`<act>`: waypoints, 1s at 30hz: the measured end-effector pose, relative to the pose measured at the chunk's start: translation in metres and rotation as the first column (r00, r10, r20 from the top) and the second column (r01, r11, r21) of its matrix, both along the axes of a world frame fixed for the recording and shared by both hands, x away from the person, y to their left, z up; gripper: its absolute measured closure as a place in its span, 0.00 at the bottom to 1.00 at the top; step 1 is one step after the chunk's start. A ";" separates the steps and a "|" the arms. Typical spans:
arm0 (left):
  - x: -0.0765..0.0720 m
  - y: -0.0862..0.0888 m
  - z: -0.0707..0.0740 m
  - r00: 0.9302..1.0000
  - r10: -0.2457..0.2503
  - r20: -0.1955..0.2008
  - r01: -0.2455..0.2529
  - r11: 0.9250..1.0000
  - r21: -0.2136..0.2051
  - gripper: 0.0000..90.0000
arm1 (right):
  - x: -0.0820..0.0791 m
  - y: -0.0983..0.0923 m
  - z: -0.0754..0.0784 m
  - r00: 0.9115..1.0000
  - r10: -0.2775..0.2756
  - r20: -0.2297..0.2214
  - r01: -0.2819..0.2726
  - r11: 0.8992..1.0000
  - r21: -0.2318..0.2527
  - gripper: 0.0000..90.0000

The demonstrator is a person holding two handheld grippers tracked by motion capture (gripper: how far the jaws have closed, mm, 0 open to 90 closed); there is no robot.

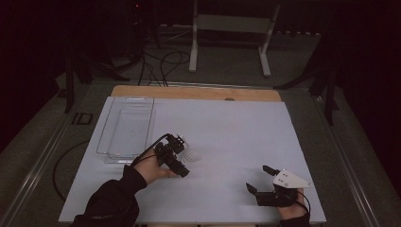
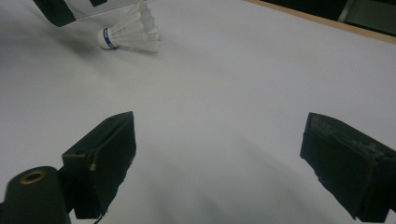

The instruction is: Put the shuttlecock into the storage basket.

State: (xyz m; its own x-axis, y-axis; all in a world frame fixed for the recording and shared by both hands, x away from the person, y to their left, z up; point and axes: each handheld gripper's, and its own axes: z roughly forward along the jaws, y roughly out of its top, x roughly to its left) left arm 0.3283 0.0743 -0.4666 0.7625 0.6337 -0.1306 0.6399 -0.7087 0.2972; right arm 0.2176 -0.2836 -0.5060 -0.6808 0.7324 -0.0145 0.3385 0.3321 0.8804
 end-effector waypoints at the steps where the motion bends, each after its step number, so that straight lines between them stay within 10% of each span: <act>1: 0.001 0.000 -0.001 1.000 -0.001 -0.011 0.001 1.000 -0.005 0.13 | 0.000 0.000 0.000 1.000 0.000 -0.001 0.000 1.000 -0.002 0.11; 30: 0.014 -0.007 -0.020 0.998 -0.012 -0.066 0.015 0.999 0.037 0.54 | 0.001 0.002 -0.002 1.000 0.014 -0.022 -0.015 1.000 -0.010 0.11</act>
State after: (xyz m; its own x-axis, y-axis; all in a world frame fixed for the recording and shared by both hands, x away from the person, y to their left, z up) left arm 0.3428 0.0671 -0.4869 0.7615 0.6287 -0.1575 0.6475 -0.7272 0.2279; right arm 0.2191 -0.2818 -0.5085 -0.6915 0.7224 -0.0069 0.3524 0.3456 0.8697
